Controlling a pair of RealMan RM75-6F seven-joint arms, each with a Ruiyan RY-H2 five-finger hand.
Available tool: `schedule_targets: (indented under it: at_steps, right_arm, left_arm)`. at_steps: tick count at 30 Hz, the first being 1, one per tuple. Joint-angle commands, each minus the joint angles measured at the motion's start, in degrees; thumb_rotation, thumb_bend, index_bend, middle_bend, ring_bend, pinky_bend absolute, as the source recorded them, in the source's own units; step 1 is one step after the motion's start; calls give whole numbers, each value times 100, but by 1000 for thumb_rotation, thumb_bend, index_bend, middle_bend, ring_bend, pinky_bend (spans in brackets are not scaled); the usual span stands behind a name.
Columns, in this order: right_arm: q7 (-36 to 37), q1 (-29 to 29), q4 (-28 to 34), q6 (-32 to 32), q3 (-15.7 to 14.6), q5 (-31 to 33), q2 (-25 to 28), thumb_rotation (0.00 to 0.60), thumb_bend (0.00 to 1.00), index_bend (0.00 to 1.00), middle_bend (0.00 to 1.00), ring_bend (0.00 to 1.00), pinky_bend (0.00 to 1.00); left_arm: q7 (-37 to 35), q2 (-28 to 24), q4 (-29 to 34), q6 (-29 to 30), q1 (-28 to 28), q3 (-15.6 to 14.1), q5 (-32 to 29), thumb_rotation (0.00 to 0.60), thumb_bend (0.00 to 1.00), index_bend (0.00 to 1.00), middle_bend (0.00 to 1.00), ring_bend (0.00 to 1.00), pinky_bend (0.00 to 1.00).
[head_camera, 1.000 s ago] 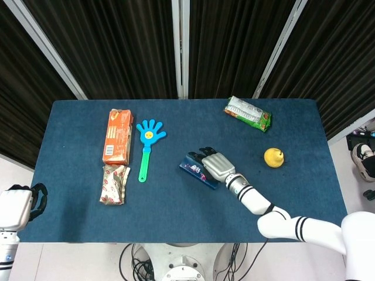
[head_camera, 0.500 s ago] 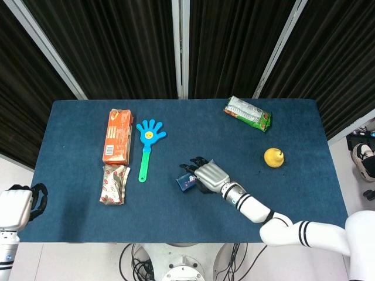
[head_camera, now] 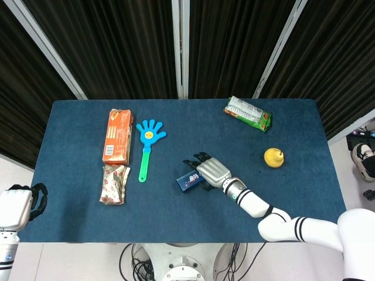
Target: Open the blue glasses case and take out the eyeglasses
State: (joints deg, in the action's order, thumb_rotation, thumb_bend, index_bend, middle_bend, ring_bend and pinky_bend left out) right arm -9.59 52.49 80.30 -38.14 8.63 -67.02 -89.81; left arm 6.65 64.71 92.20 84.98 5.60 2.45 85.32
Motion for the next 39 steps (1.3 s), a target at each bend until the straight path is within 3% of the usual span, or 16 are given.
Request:
schedule_targets:
  at_steps: [1, 12, 21, 30, 34, 39]
  right_arm:
    - [24, -5, 22, -19, -7, -11, 26, 600, 372, 0, 234, 0, 0]
    - [61, 48, -13, 29, -38, 57, 30, 600, 398, 7, 247, 0, 0]
    - [89, 63, -51, 26, -80, 40, 17, 600, 482, 109, 282, 22, 0]
    - [-107, 18, 273, 65, -204, 251, 410, 600, 677, 163, 324, 86, 0]
    - [-173, 128, 183, 114, -70, 547, 388, 600, 678, 163, 325, 86, 0]
    - [-327, 442, -270, 309, 110, 1070, 94, 600, 610, 162, 301, 78, 0]
  left_arm:
    - [-4, -3, 4, 0, 1, 0, 1, 600, 311, 785, 816, 664, 512]
    - [-6, -2, 8, 0, 1, 3, -6, 600, 310, 781, 815, 664, 511]
    - [-19, -11, 16, -10, 4, 2, -9, 600, 310, 780, 814, 664, 511]
    - [-45, -25, 27, -22, 5, -2, -11, 600, 311, 780, 814, 664, 511]
    - [-26, -25, 37, -27, 8, -2, -14, 600, 311, 780, 814, 664, 511]
    - [-10, -17, 32, -19, 6, 2, -21, 600, 311, 780, 814, 664, 511]
